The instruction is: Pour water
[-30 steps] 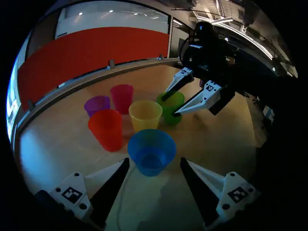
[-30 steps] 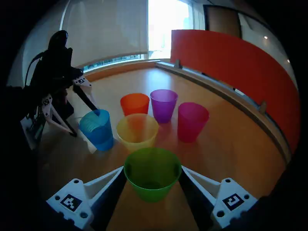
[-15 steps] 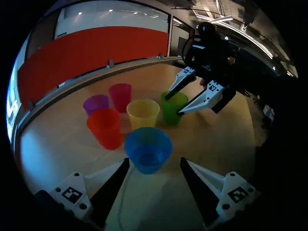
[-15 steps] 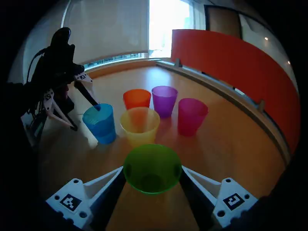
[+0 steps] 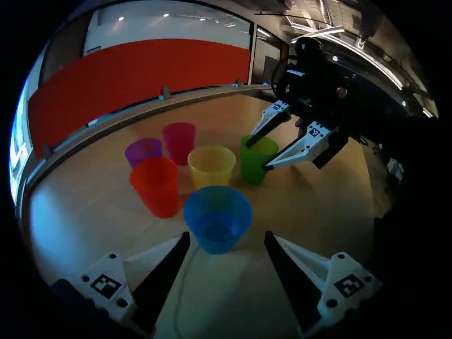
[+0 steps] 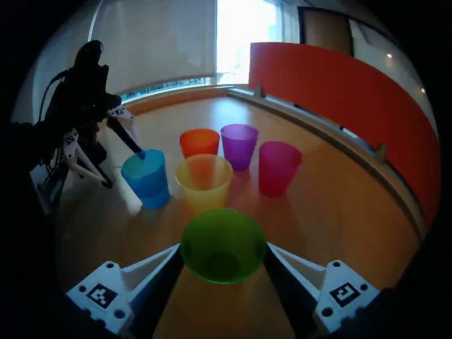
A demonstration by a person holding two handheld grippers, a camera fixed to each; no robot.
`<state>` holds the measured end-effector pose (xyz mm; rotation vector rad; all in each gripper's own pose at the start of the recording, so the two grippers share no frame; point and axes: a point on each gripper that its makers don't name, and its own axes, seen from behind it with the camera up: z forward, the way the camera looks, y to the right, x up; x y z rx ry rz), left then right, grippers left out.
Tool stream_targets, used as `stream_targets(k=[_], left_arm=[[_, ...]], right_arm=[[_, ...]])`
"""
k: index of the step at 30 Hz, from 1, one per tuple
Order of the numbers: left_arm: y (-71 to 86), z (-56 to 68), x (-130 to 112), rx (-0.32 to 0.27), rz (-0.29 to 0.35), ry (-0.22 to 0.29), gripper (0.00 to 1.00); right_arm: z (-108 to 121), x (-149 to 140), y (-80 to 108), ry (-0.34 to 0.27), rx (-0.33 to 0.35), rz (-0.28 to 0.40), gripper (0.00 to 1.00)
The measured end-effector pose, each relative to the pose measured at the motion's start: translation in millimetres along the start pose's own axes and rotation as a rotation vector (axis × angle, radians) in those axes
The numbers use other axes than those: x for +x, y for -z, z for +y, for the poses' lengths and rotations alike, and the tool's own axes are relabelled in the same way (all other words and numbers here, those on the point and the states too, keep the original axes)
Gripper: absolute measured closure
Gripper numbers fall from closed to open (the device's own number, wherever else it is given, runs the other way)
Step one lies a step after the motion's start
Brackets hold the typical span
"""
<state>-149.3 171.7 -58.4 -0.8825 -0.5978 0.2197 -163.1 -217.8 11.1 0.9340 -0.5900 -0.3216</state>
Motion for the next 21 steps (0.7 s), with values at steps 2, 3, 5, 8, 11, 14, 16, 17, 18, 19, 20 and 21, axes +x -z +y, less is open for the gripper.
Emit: stream_targets(k=[2, 3, 5, 8, 11, 14, 16, 17, 18, 19, 20, 21], left_arm=[[1.1, -0.5, -0.5, 0.004, 0.0, 0.002, 0.02], [2.1, -1.0, -0.8, 0.007, 0.001, 0.004, 0.02], [3.9, -1.8, -1.3, 0.013, 0.002, 0.009, 0.02], [7.4, -2.3, -4.1, 0.021, 0.002, 0.02, 0.02], [11.8, -3.0, -7.6, 0.034, 0.003, 0.025, 0.02], [16.7, -5.8, -8.9, 0.055, 0.009, 0.031, 0.02], [20.0, -8.7, -9.1, 0.07, 0.017, 0.04, 0.02], [21.6, -10.1, -9.1, 0.077, 0.02, 0.045, 0.02], [23.5, -12.2, -9.1, 0.087, 0.025, 0.052, 0.02], [25.4, -14.2, -9.0, 0.095, 0.03, 0.058, 0.02], [27.2, -16.1, -9.0, 0.104, 0.035, 0.064, 0.02], [29.6, -18.4, -8.8, 0.115, 0.041, 0.069, 0.02]], right_arm=[[-0.2, -2.8, 1.2, -0.001, -0.003, -0.005, 0.03], [-0.3, -4.5, 2.2, -0.002, -0.005, -0.008, 0.01], [-0.5, -7.5, 4.4, -0.003, -0.009, -0.013, 0.0], [-0.6, -11.2, 8.8, -0.005, -0.018, -0.016, 0.0], [0.1, -16.3, 14.8, -0.012, -0.033, -0.018, 0.0], [0.7, -23.2, 23.1, -0.026, -0.05, -0.018, 0.0], [0.7, -27.9, 29.4, -0.038, -0.062, -0.017, 0.0], [0.7, -30.1, 32.3, -0.043, -0.067, -0.016, 0.0], [0.7, -32.2, 35.9, -0.049, -0.074, -0.013, 0.0], [0.6, -34.1, 39.0, -0.055, -0.081, -0.009, 0.0], [0.6, -35.9, 42.2, -0.061, -0.088, -0.006, 0.0], [0.5, -38.4, 46.2, -0.068, -0.096, -0.003, 0.0]])
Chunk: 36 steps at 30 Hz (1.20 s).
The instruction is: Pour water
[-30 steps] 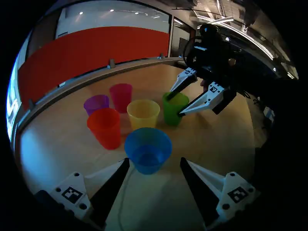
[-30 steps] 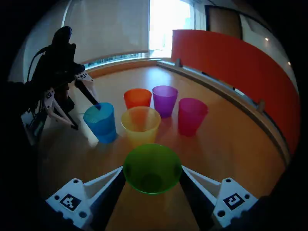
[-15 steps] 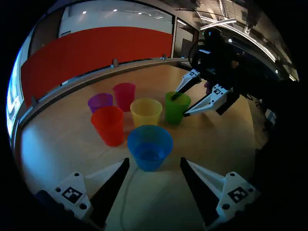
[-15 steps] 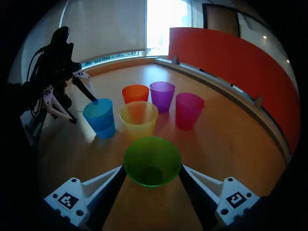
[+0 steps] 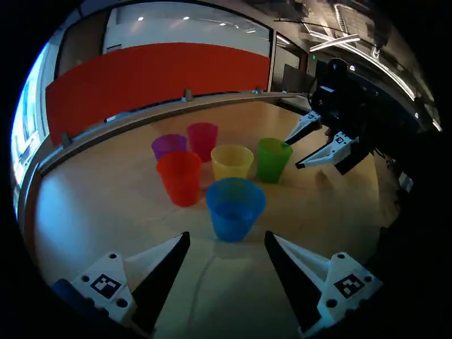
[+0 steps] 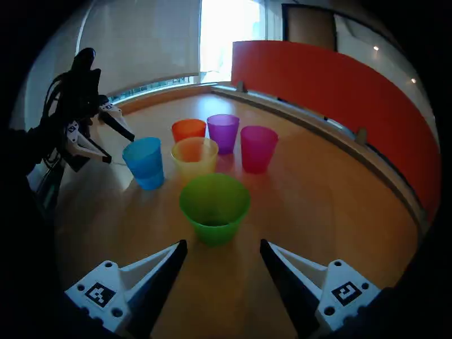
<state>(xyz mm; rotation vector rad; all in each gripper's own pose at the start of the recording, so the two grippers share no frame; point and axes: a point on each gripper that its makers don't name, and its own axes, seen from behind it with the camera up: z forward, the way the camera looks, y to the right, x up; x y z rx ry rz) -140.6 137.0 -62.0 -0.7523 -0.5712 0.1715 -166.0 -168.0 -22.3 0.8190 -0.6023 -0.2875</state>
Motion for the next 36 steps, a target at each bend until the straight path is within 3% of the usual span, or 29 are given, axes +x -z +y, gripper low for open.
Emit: stream_targets(k=[8, 17, 26, 36], left_arm=[[17.4, -19.2, 5.8, 0.108, 0.062, 0.033, 0.02], [43.3, -38.2, 30.9, 0.236, 0.215, 0.089, 0.02], [72.7, -46.7, 59.7, 0.354, 0.377, 0.115, 0.02], [99.8, -49.3, 79.6, 0.486, 0.532, 0.147, 0.02]], right_arm=[[3.9, -7.6, 30.9, -0.057, -0.08, 0.052, 0.0], [13.9, 1.0, 66.9, -0.104, -0.214, 0.16, 0.0], [34.6, 17.4, 105.3, -0.163, -0.423, 0.284, 0.0], [64.8, 47.4, 161.5, -0.168, -0.664, 0.464, 0.0]])
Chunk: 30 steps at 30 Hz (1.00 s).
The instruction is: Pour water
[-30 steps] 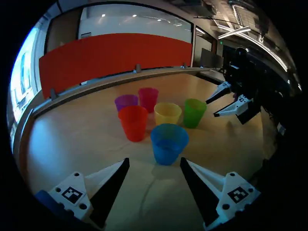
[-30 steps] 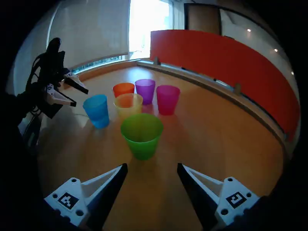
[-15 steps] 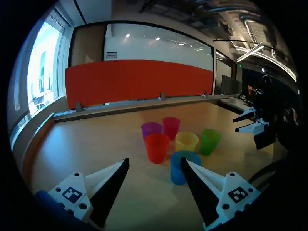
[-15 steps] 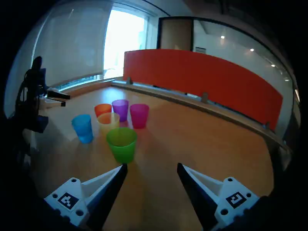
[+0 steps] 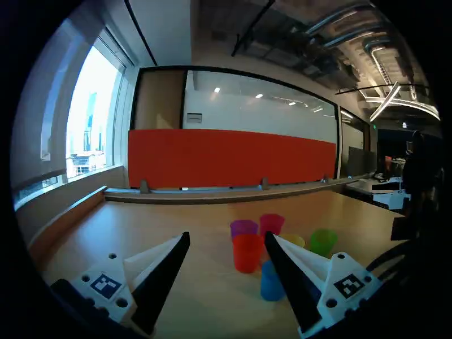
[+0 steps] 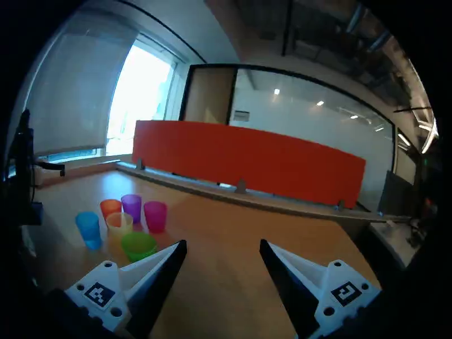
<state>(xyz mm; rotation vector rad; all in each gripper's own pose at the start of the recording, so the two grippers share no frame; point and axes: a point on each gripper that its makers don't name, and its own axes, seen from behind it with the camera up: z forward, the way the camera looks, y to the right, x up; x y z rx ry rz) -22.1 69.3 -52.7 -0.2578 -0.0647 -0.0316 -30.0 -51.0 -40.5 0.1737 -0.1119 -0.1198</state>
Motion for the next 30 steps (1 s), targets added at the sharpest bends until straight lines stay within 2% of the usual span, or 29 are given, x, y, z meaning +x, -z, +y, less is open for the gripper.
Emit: stream_targets(k=[8, 12, 23, 30], left_arm=[[8.2, -4.5, 20.0, 0.084, 0.086, -0.034, 0.02], [8.6, -3.9, 24.8, 0.095, 0.106, -0.022, 0.02], [3.0, -10.7, 24.4, 0.155, 0.151, -0.011, 0.02], [-1.7, -20.3, 20.7, 0.2, 0.18, 0.0, 0.02]], right_arm=[[26.3, 12.3, 6.9, -0.064, -0.14, 0.097, 0.0], [36.4, 18.3, 7.6, -0.079, -0.183, 0.142, 0.0], [48.5, 26.6, 9.8, -0.085, -0.228, 0.2, 0.0], [49.8, 16.6, 4.4, -0.116, -0.239, 0.18, 0.0]])
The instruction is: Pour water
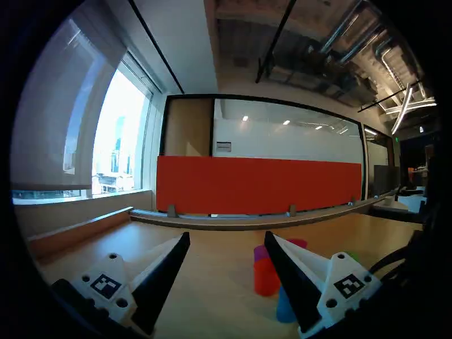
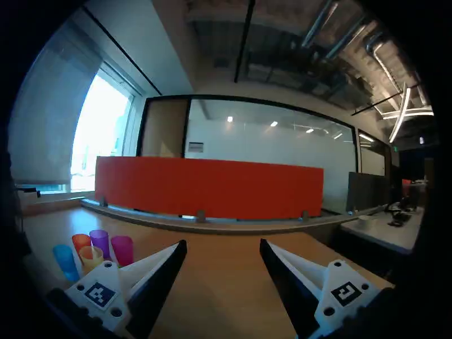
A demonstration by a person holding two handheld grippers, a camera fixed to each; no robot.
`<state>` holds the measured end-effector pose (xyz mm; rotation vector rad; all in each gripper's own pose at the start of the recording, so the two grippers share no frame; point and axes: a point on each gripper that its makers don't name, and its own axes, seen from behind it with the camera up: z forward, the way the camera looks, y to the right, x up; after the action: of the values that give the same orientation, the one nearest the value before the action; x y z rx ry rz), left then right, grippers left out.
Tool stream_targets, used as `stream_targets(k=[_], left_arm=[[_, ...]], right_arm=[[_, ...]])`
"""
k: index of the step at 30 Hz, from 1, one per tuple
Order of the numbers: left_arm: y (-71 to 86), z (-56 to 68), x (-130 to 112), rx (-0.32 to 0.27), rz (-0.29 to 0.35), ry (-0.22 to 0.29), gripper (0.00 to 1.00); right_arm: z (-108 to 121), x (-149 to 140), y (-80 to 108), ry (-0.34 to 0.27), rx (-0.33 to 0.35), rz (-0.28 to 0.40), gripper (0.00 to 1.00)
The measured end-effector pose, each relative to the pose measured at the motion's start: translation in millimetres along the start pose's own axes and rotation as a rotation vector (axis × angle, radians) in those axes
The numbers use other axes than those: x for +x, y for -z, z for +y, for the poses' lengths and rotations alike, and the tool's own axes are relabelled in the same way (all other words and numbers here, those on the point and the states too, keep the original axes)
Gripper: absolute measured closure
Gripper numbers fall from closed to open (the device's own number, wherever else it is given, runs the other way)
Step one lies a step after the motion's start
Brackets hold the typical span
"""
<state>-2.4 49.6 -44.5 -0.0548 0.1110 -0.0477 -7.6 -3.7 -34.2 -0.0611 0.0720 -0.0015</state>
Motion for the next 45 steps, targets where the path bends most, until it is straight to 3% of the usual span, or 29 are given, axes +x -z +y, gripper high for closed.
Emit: stream_targets(k=[8, 14, 20, 26, 45], left_arm=[[-2.9, -3.1, -8.6, 0.035, 0.027, -0.031, 0.02], [-7.1, -9.2, -15.3, 0.041, 0.031, -0.051, 0.02], [-10.3, -12.6, -31.5, 0.034, 0.019, -0.03, 0.02], [-13.2, -17.5, -46.7, 0.04, -0.007, -0.035, 0.02], [-18.2, -28.6, -64.2, 0.058, -0.047, -0.045, 0.02]], right_arm=[[3.2, -1.5, 0.9, -0.05, -0.014, -0.004, 0.0], [1.1, -6.8, -0.7, -0.031, -0.021, -0.028, 0.0], [-4.3, -13.3, -2.8, -0.009, -0.023, -0.045, 0.0], [-8.2, -17.4, -2.9, -0.015, -0.014, -0.056, 0.0], [-1.8, -21.7, -0.9, -0.024, -0.021, -0.066, 0.0]])
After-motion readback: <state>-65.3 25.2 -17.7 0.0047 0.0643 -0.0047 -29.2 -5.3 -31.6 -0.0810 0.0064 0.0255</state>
